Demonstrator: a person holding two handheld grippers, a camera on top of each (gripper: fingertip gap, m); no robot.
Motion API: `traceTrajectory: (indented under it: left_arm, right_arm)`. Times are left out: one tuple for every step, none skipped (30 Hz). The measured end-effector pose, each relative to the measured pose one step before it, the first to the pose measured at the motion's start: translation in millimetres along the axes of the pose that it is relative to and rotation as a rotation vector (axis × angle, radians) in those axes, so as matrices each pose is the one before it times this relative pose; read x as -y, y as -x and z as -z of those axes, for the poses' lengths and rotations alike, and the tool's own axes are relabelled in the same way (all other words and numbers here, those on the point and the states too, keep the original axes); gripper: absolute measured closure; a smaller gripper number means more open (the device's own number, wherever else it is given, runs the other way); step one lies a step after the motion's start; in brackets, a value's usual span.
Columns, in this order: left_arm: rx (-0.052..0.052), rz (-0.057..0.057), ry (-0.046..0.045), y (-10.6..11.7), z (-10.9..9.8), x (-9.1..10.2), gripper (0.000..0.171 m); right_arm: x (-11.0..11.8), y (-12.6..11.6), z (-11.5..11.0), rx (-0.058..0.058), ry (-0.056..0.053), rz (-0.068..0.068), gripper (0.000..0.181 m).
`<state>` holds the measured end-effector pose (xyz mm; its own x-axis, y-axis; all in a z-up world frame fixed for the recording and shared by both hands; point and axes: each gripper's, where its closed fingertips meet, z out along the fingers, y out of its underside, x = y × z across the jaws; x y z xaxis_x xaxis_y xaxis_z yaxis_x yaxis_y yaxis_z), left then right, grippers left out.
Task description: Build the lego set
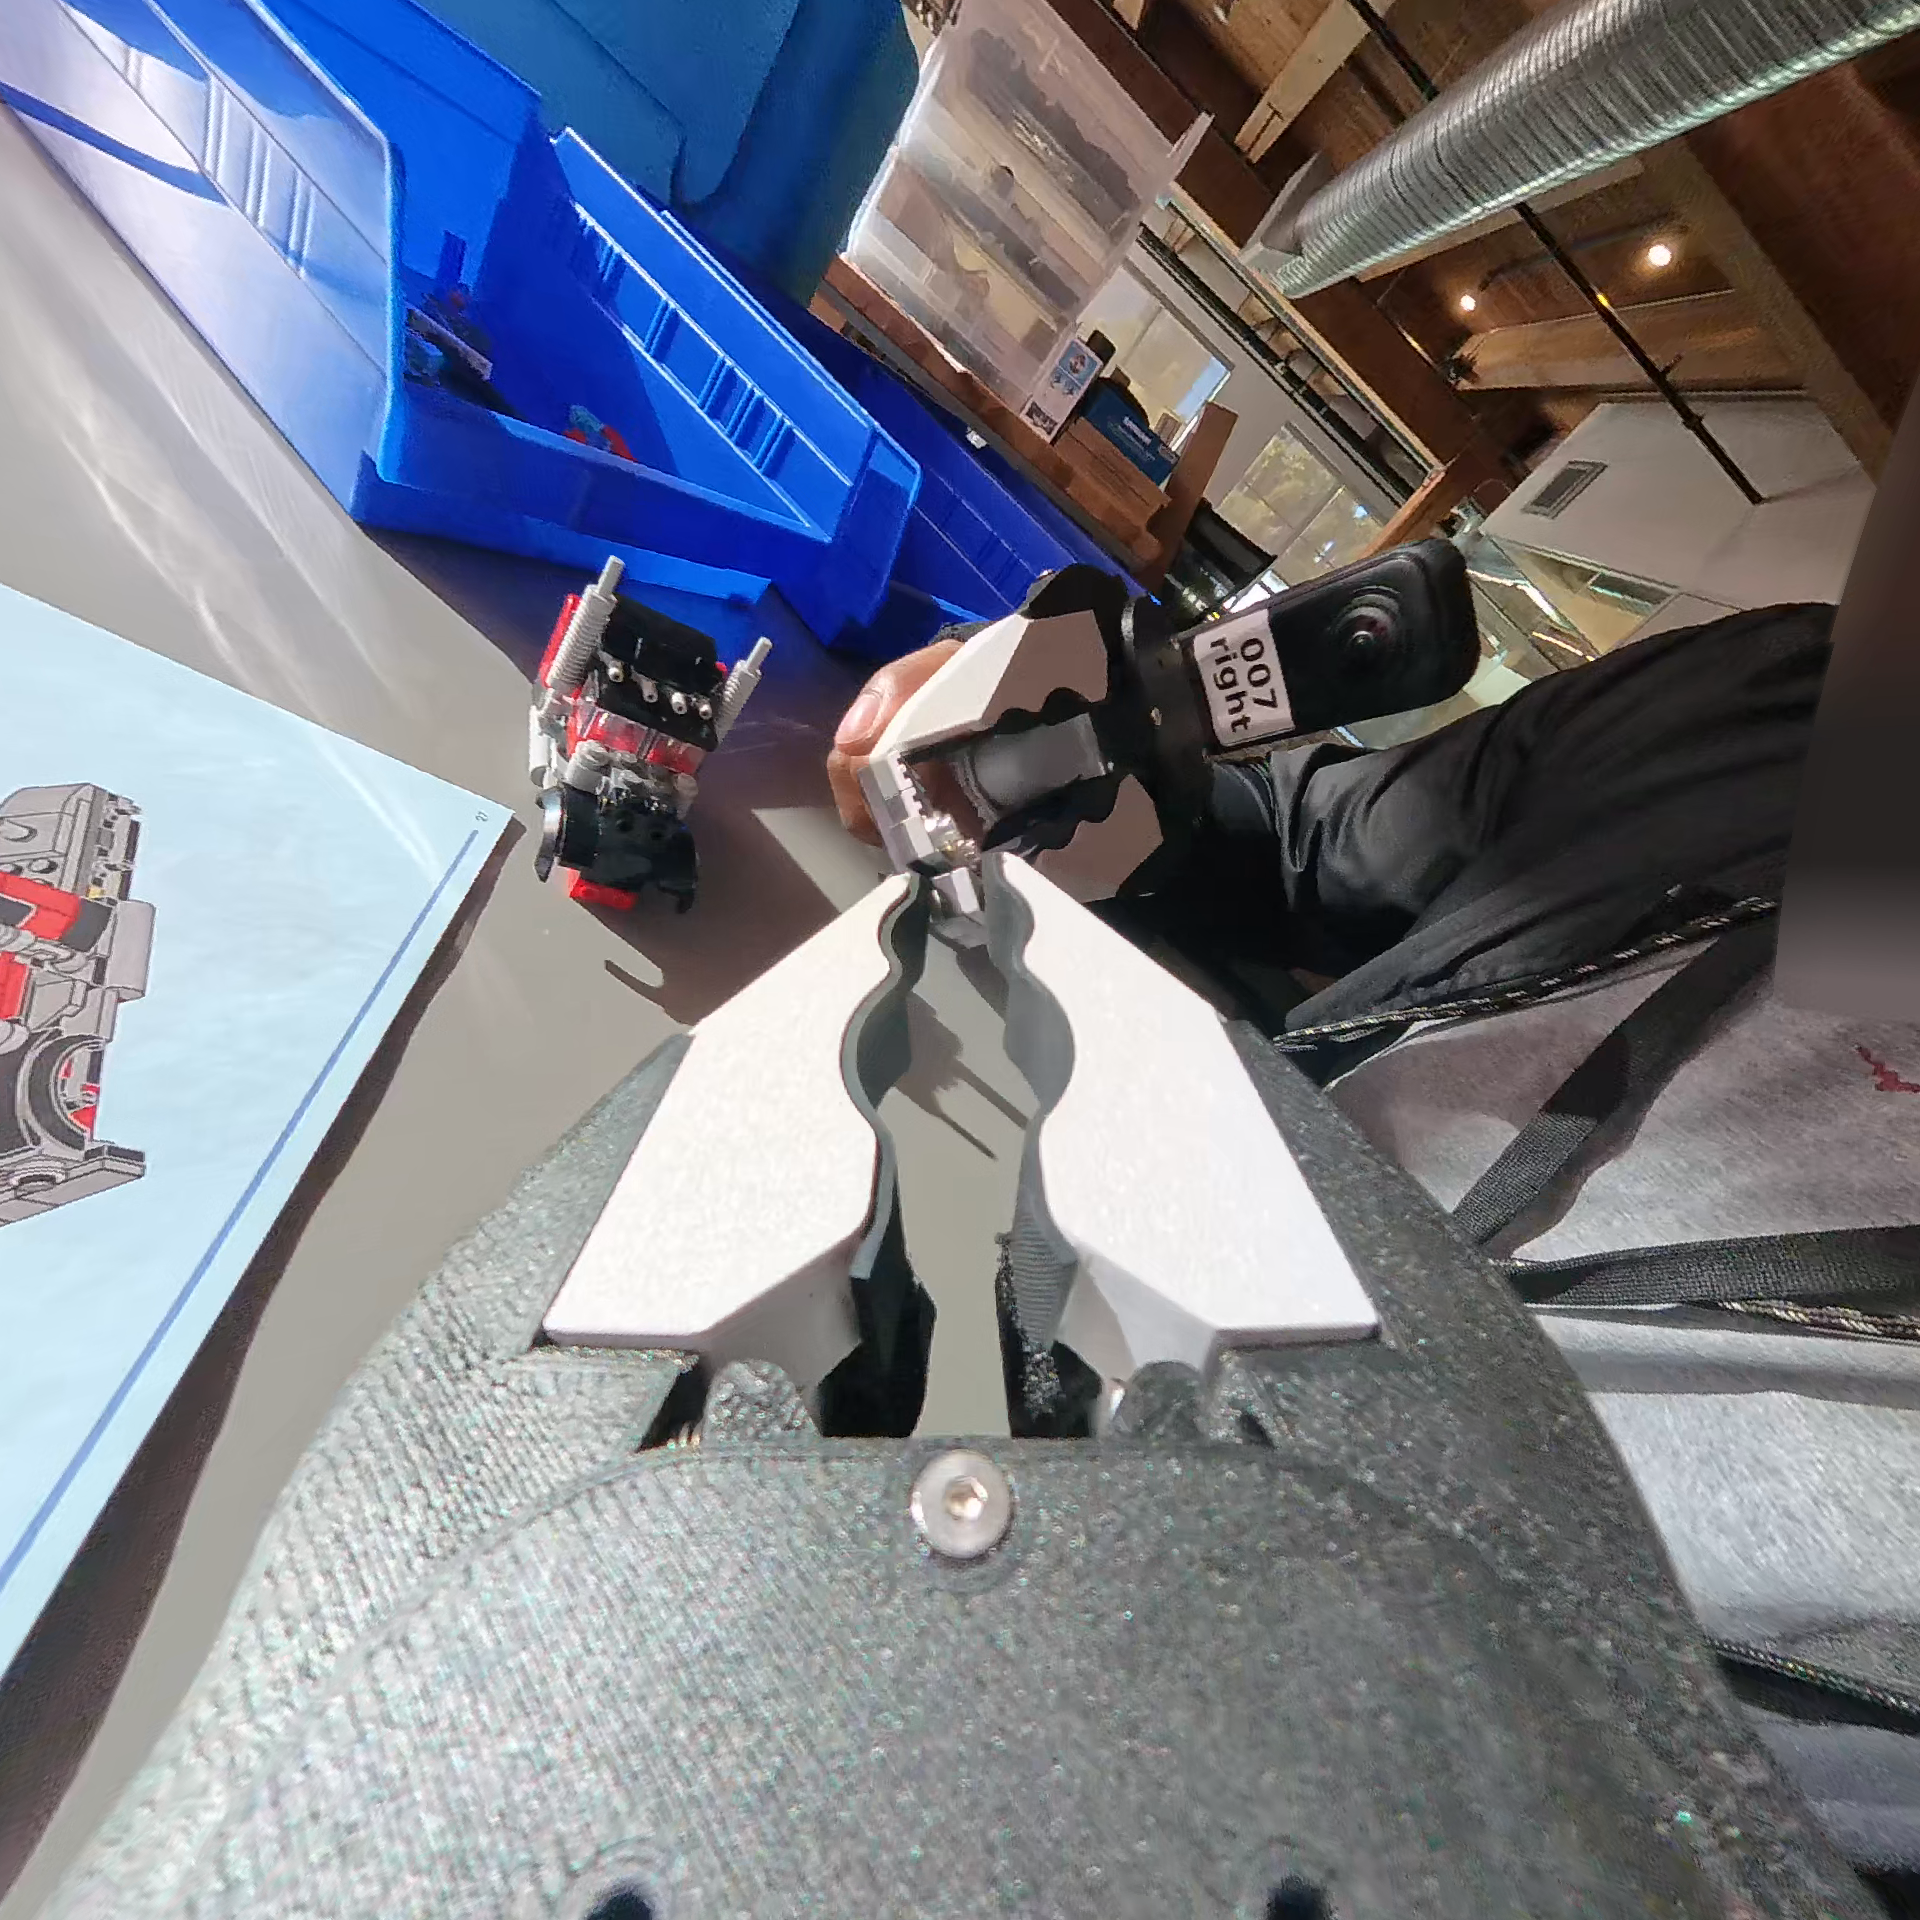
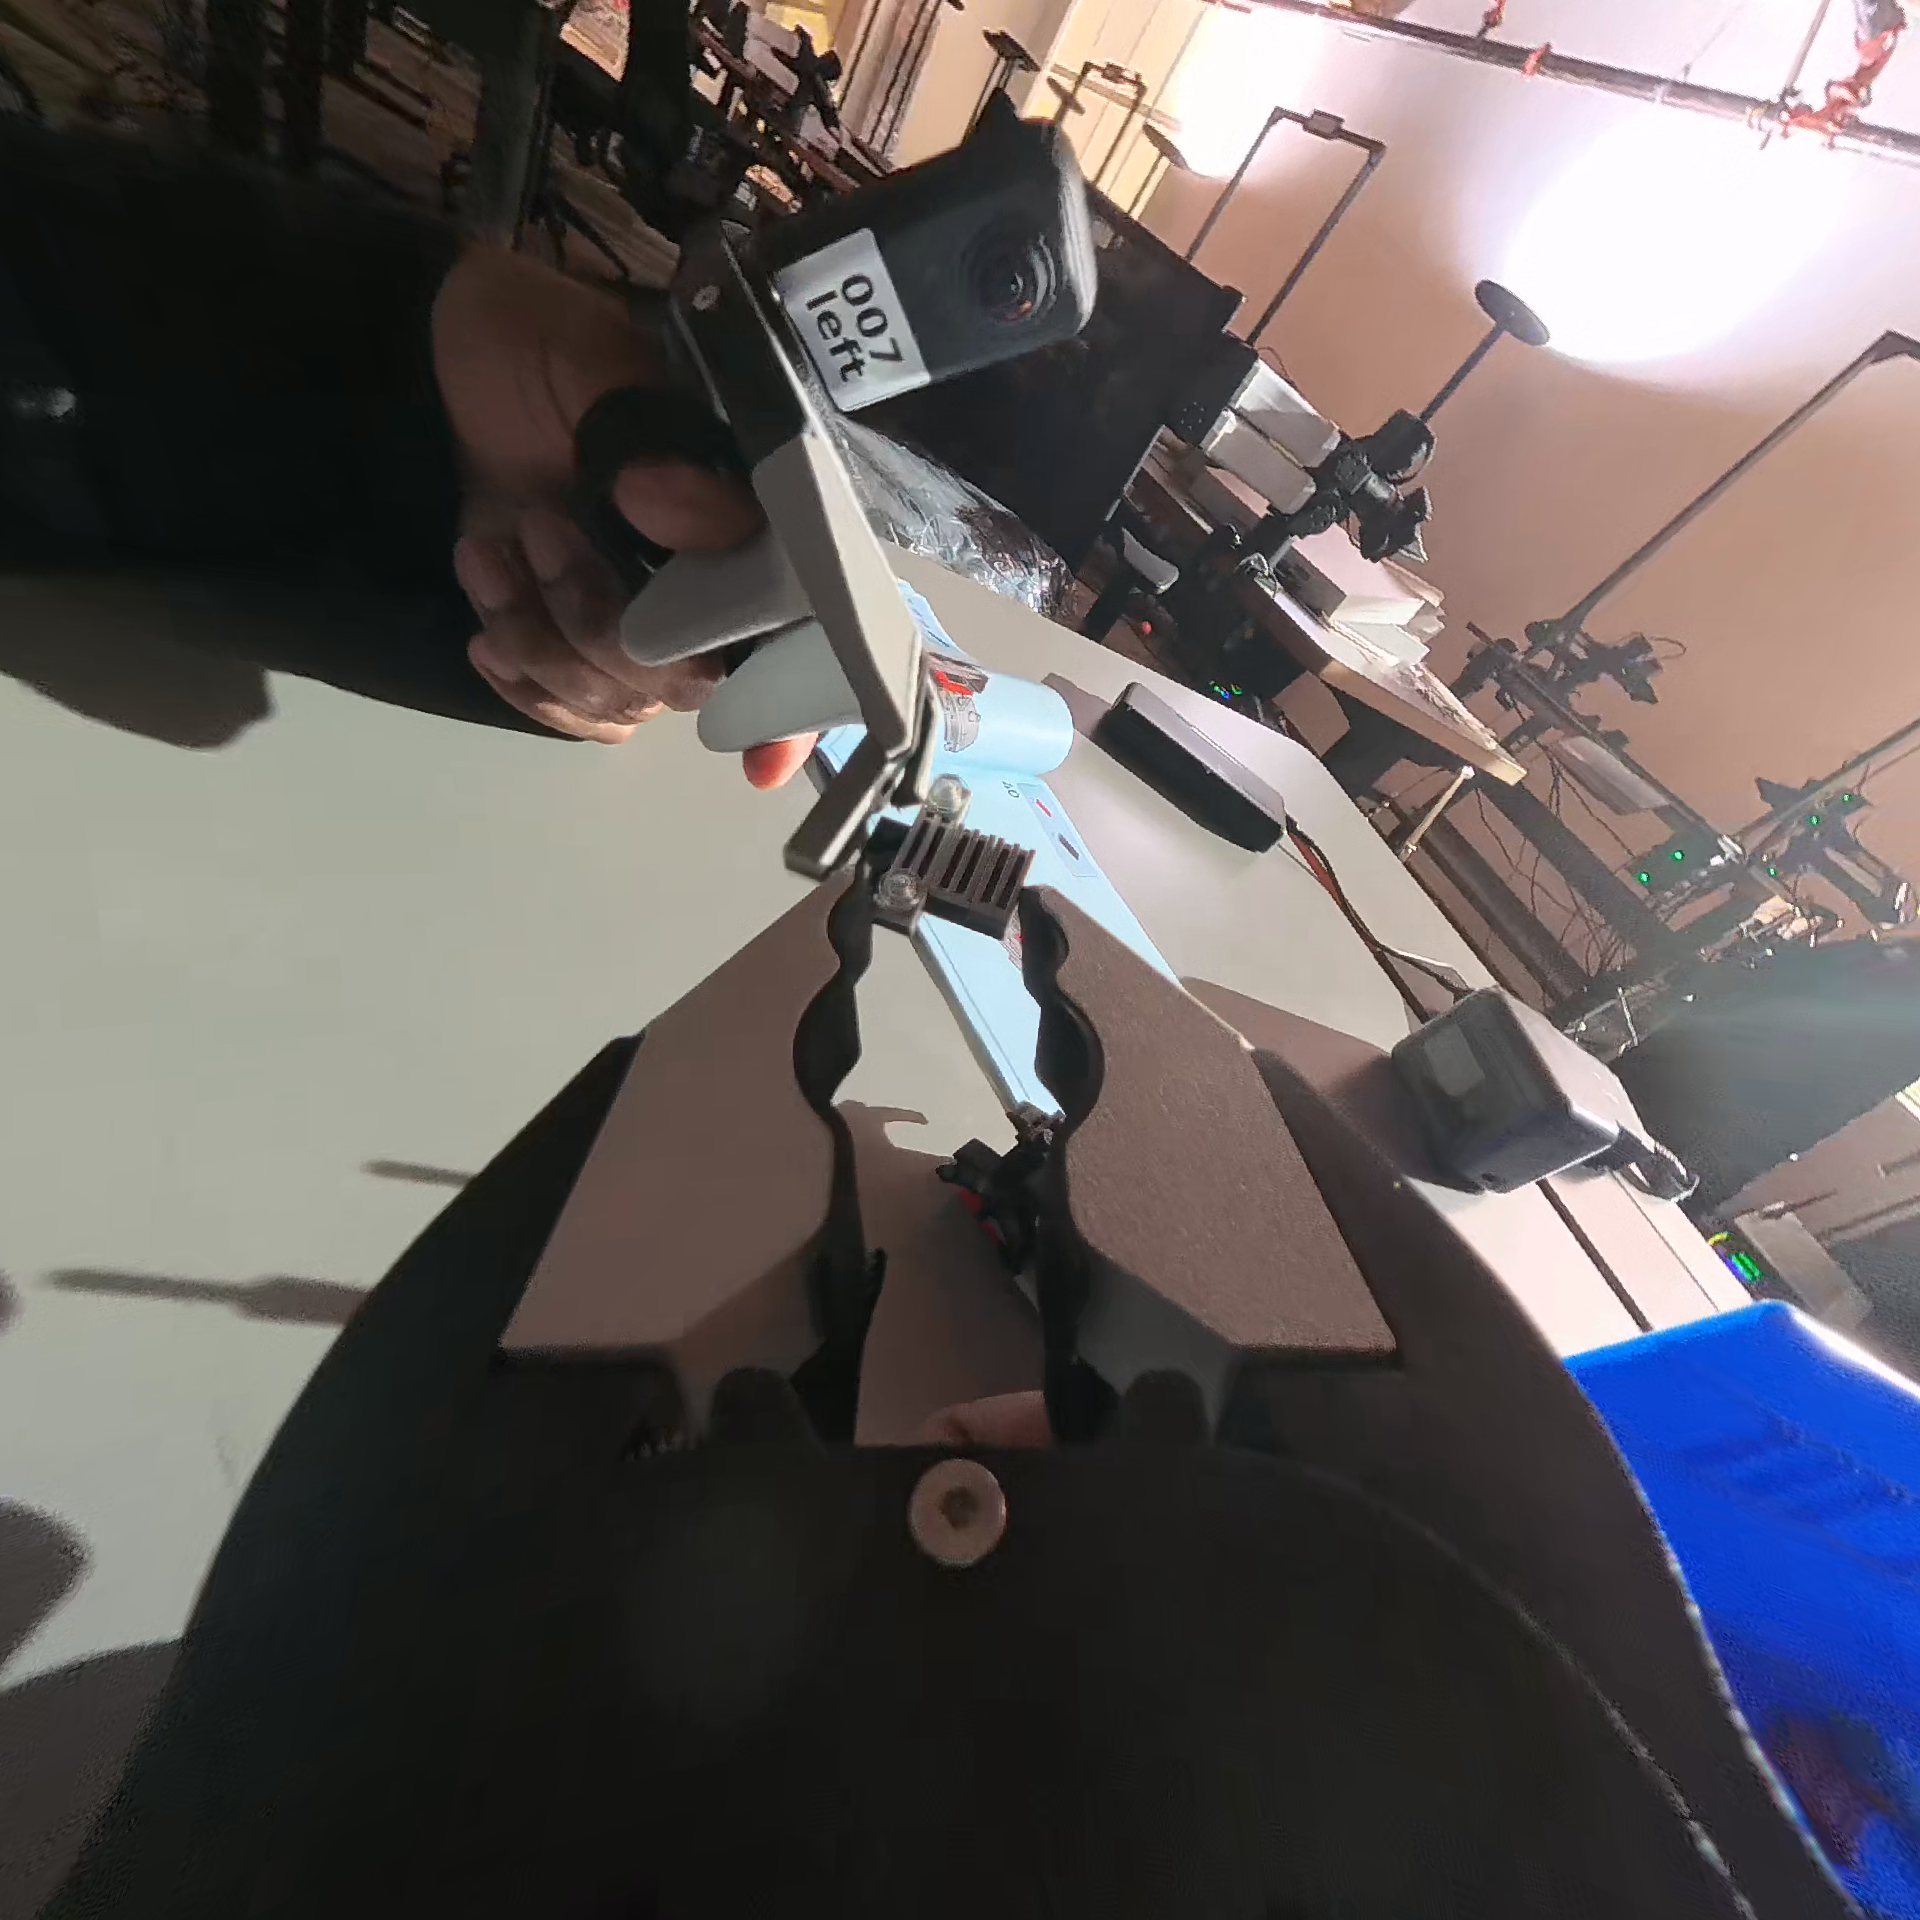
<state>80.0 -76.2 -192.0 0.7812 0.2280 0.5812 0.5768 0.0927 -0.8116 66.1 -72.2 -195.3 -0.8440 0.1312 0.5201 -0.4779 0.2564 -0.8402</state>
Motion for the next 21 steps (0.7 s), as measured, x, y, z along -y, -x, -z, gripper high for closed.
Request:
traceTrajectory:
  left_arm:
    - [0.0125, 0.0053, -0.00077, 2.31, -0.17, 0.17, 0.161]
    - [0.0086, 0.0059, 0.00009, 1.70, -0.34, 0.18, 0.161]
    - [0.0081, 0.0046, 0.00144, 1.56, -0.51, -0.10, 0.161]
    - [0.0050, 0.0027, 0.00197, 0.97, -0.40, -0.26, 0.161]
    - [0.0047, 0.0022, 0.00054, 0.77, -0.14, 0.01, 0.161]
    - [0.0045, 0.0042, -0.00172, 0.97, 0.01, 0.32, 0.161]
    - [0.0039, 0.0071, -0.00262, 1.12, 0.13, 0.50, 0.161]
    - [0.0050, 0.0073, -0.00336, 1.36, 0.26, 0.56, 0.161]
    - [0.0048, 0.0065, -0.00327, 1.10, 0.24, 0.58, 0.161]
    - [0.0022, 0.0030, -0.00315, 0.55, 0.06, 0.51, 0.161]
    - [0.0011, 0.0013, -0.00383, 0.24, 0.30, 0.60, 0.161]
    - [-0.0006, 0.0034, -0.00910, 0.25, 0.54, 1.48, 0.161]
    - [-0.0048, 0.0073, -0.01923, -0.06, 1.26, 2.96, 0.161]
    - [-0.0096, 0.0122, -0.03088, -0.20, 2.00, 4.88, 0.161]
    - [-0.0107, 0.0163, -0.03544, -0.14, 2.42, 5.58, 0.161]
    - [-0.0059, 0.0170, -0.03027, 0.61, 2.43, 4.82, 0.161]
    - [0.0013, 0.0121, -0.02138, 1.37, 2.05, 3.47, 0.161]
    - [-0.0014, 0.0055, -0.01481, 0.28, 1.36, 2.34, 0.161]
    - [-0.0068, 0.0004, -0.01106, -0.89, 0.91, 1.64, 0.161]
    - [-0.0117, 0.0028, -0.01351, -1.64, 0.58, 2.09, 0.161]
    - [-0.0147, 0.0084, -0.01542, -1.59, 0.52, 2.24, 0.161]
  right_arm:
    - [0.81, -0.95, -0.65, -0.0076, -0.0005, -0.0203, 0.152]
    - [0.77, -1.24, -0.68, -0.0082, 0.0010, -0.0224, 0.152]
    - [-0.08, -0.70, -0.87, -0.0050, 0.0064, -0.0232, 0.153]
    - [-1.15, -0.37, -1.06, -0.0030, 0.0116, -0.0184, 0.154]
    - [-1.99, -0.46, -1.04, -0.0041, 0.0150, -0.0123, 0.154]
    - [-2.07, -0.65, -0.85, -0.0064, 0.0136, -0.0086, 0.153]
    - [-1.79, -0.21, -0.52, -0.0027, 0.0090, -0.0050, 0.153]
    - [-2.19, 0.43, -0.57, 0.0039, 0.0118, -0.0029, 0.154]
    - [-1.24, -0.05, -0.02, 0.0012, 0.0046, 0.0001, 0.153]
    - [1.08, -0.71, 0.76, -0.0036, -0.0094, 0.0023, 0.154]
    - [0.69, -0.70, 0.74, -0.0010, -0.0047, -0.0006, 0.154]
    - [0.34, -1.21, 0.41, -0.0030, -0.0011, -0.0034, 0.153]
    - [0.68, -1.28, 0.51, -0.0047, -0.0042, -0.0037, 0.153]
    - [-0.31, -1.14, 0.03, -0.0029, 0.0015, -0.0063, 0.153]
    - [-2.28, -0.04, -0.78, 0.0038, 0.0118, -0.0075, 0.153]
    - [-4.10, 1.64, -1.42, 0.0134, 0.0214, -0.0062, 0.154]
    - [-5.33, 2.22, -1.87, 0.0155, 0.0295, -0.0035, 0.153]
    - [-2.62, 1.69, -1.22, 0.0092, 0.0195, 0.0059, 0.154]
    - [-1.13, 3.15, -0.51, 0.0172, 0.0118, 0.0102, 0.153]
    - [-3.51, 4.95, -1.13, 0.0301, 0.0279, 0.0106, 0.153]
    - [-5.16, 5.18, -1.63, 0.0299, 0.0385, 0.0135, 0.153]
